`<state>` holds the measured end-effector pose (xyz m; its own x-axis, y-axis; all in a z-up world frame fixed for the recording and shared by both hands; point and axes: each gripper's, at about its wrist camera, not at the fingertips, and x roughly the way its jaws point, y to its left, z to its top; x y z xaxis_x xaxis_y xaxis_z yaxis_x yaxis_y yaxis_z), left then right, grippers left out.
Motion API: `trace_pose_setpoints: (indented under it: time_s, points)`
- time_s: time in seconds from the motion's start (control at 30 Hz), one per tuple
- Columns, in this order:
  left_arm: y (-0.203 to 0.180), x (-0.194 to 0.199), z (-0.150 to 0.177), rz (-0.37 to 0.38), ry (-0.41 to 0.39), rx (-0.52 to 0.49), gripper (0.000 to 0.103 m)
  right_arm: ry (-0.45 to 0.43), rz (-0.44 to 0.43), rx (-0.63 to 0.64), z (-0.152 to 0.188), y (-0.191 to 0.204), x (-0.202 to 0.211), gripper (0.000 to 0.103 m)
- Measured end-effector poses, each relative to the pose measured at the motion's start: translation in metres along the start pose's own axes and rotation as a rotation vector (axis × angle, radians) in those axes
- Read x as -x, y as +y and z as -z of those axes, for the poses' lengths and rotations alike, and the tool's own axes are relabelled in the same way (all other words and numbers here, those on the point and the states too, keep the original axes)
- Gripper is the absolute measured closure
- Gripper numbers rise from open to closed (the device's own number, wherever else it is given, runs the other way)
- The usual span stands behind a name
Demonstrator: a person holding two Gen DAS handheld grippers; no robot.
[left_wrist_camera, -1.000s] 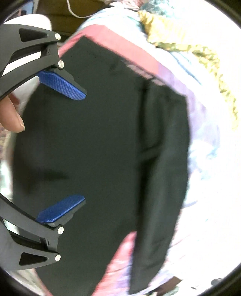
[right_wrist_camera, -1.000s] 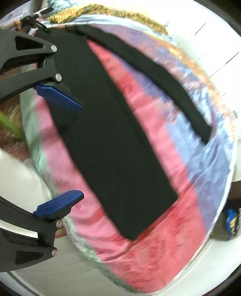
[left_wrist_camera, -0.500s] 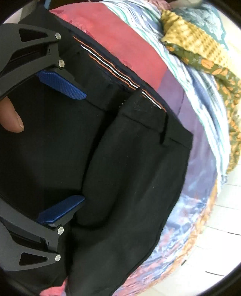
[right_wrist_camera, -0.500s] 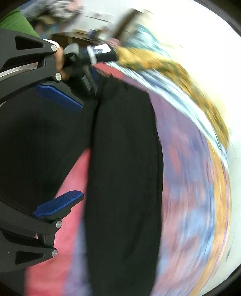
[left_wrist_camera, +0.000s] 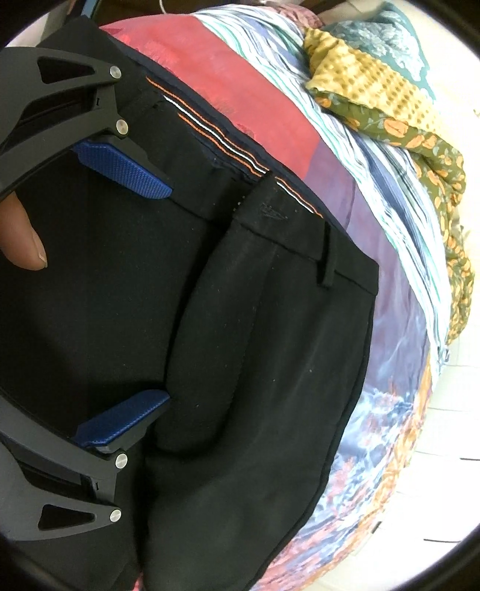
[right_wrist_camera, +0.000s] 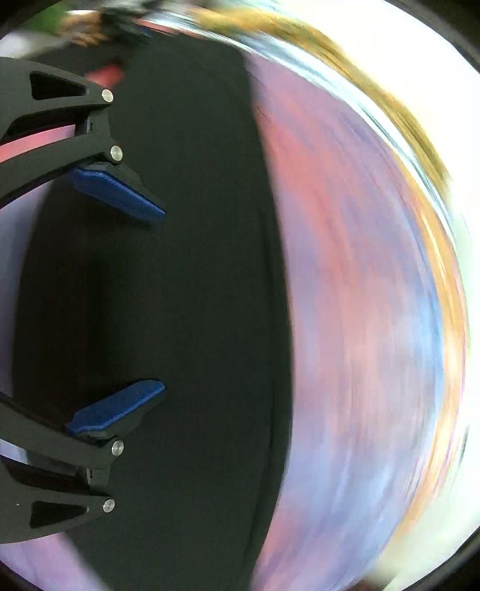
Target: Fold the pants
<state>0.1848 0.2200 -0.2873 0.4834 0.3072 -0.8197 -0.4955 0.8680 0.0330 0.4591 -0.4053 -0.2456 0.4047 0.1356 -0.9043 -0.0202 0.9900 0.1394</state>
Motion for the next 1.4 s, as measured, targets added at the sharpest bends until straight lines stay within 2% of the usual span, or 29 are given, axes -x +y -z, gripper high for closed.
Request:
trace_pose_setpoints:
  time_s: [0.07,0.1,0.13,0.2,0.27,0.3,0.33,0.43,0.47,0.5,0.53,0.57,0.7,0.73,0.8,0.9,0.97,1.03,1.1,1.17,1.2,1.23,1.33,1.4]
  points:
    - [0.000,-0.001,0.000,-0.002,0.000,-0.003,0.000,-0.024,0.207,-0.192,-0.008,-0.091,0.022,0.015]
    - [0.000,-0.001,-0.001,-0.003,-0.001,-0.003,0.000,-0.061,0.250,-0.297,-0.008,-0.133,0.040,0.015]
    - [0.000,-0.001,-0.001,-0.004,-0.002,-0.004,0.000,-0.112,0.240,-0.376,-0.007,-0.163,0.058,0.015]
    - [-0.001,-0.002,-0.001,-0.009,-0.003,-0.007,0.000,-0.173,0.147,-0.430,-0.008,-0.187,0.075,0.015]
    - [-0.002,-0.002,-0.001,-0.014,-0.003,-0.011,0.000,-0.154,0.002,-0.435,-0.013,-0.192,0.070,0.018]
    - [-0.002,-0.002,-0.001,-0.015,-0.002,-0.011,0.000,-0.116,-0.050,-0.415,-0.017,-0.186,0.061,0.025]
    - [-0.002,-0.002,-0.001,-0.016,-0.002,-0.011,0.000,-0.073,-0.051,-0.373,-0.021,-0.177,0.049,0.036]
    - [-0.002,-0.003,-0.001,-0.018,-0.002,-0.013,0.000,0.004,0.016,-0.283,-0.020,-0.147,0.020,0.047]
    - [-0.002,-0.003,-0.002,-0.020,-0.001,-0.014,0.000,0.012,0.012,-0.274,-0.018,-0.146,0.014,0.052]
    - [-0.003,-0.003,-0.002,-0.023,0.001,-0.016,0.000,0.017,0.026,-0.261,-0.018,-0.141,0.012,0.065]
    - [-0.003,-0.004,-0.002,-0.025,0.001,-0.017,0.000,0.015,0.055,-0.237,-0.020,-0.137,0.014,0.084]
    - [-0.003,-0.004,-0.002,-0.027,0.001,-0.018,0.000,0.005,0.067,-0.199,-0.019,-0.132,0.019,0.089]
    - [-0.003,-0.004,-0.002,-0.027,0.001,-0.018,0.000,-0.111,0.071,0.003,-0.003,-0.100,0.087,0.090]
    - [-0.003,-0.004,-0.002,-0.028,0.001,-0.018,0.000,-0.137,0.078,0.064,0.008,-0.085,0.106,0.091]
    - [-0.003,-0.004,-0.002,-0.028,0.001,-0.019,0.000,-0.192,0.068,0.219,0.055,-0.055,0.154,0.091]
    - [-0.003,-0.004,-0.002,-0.031,0.002,-0.021,0.000,-0.202,0.047,0.283,0.134,-0.045,0.190,0.091]
    - [-0.004,-0.004,-0.002,-0.039,0.005,-0.027,0.000,-0.158,0.081,0.248,0.197,-0.059,0.192,0.090]
    - [-0.005,-0.004,-0.003,-0.048,0.012,-0.032,0.000,-0.093,0.177,0.149,0.240,-0.084,0.179,0.084]
    - [-0.004,-0.004,-0.005,-0.046,0.028,-0.028,0.000,-0.043,0.246,0.006,0.270,-0.106,0.174,0.081]
    - [-0.002,-0.004,-0.008,-0.037,0.050,-0.018,0.000,-0.062,0.256,-0.098,0.289,-0.114,0.184,0.080]
    - [-0.002,-0.003,-0.008,-0.036,0.058,-0.016,0.000,-0.081,0.258,-0.111,0.294,-0.110,0.191,0.074]
    - [-0.002,-0.002,-0.008,-0.036,0.069,-0.015,0.000,-0.101,0.258,-0.114,0.299,-0.102,0.200,0.060]
    - [-0.005,0.013,-0.007,-0.034,0.100,-0.026,0.001,-0.191,0.218,-0.104,0.304,-0.066,0.221,0.032]
    - [-0.013,0.036,-0.002,0.023,0.079,-0.039,0.001,-0.231,0.159,-0.094,0.301,-0.035,0.224,0.026]
